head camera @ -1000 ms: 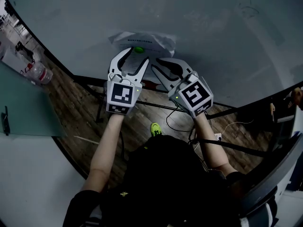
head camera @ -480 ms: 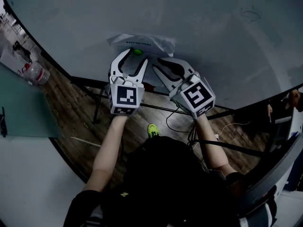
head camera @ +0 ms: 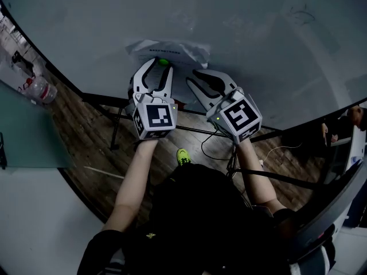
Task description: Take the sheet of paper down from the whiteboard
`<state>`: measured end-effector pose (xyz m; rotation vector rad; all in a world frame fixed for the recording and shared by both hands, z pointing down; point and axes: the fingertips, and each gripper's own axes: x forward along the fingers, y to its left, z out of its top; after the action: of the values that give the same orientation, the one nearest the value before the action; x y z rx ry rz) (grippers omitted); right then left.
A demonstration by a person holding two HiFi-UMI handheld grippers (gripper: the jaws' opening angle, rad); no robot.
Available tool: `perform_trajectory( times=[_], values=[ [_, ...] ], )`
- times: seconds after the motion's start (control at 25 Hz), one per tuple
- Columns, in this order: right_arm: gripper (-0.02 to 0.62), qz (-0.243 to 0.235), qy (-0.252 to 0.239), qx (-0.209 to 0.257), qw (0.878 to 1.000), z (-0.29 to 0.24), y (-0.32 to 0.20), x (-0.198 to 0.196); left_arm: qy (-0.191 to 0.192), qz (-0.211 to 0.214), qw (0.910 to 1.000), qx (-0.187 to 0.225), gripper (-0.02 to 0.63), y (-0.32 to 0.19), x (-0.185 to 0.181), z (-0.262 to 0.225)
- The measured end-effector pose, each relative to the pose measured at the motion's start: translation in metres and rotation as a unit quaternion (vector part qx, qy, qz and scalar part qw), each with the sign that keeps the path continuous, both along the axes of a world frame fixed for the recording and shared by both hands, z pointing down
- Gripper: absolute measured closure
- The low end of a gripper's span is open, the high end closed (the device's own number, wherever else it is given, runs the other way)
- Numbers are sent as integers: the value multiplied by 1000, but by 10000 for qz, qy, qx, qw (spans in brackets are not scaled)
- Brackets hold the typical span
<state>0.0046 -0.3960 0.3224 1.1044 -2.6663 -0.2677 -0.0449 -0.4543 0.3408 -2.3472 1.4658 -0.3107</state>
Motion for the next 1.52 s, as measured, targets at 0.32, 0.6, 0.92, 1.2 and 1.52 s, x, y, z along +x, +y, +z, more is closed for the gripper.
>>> perform_trajectory(
  times=[0.32,0.6,0.92,1.2,1.52],
  values=[
    [505,86,-19,0,10000,-1,-1,5,-345,-194,9991,173,425,1,2,0],
    [484,164,-71,-17,9998,-4,0,6,-418,-147,9987,245,443,3,0,-1],
    [472,525,-193,-162,9983,4,-1,21,-446,-107,9986,278,462,5,0,-2],
    [472,759,-212,-44,9969,-5,-1,31,-391,-84,9988,289,463,5,0,-3],
    [472,884,-211,282,9955,-29,-5,40,-362,-49,9988,311,463,4,1,-2]
  ],
)
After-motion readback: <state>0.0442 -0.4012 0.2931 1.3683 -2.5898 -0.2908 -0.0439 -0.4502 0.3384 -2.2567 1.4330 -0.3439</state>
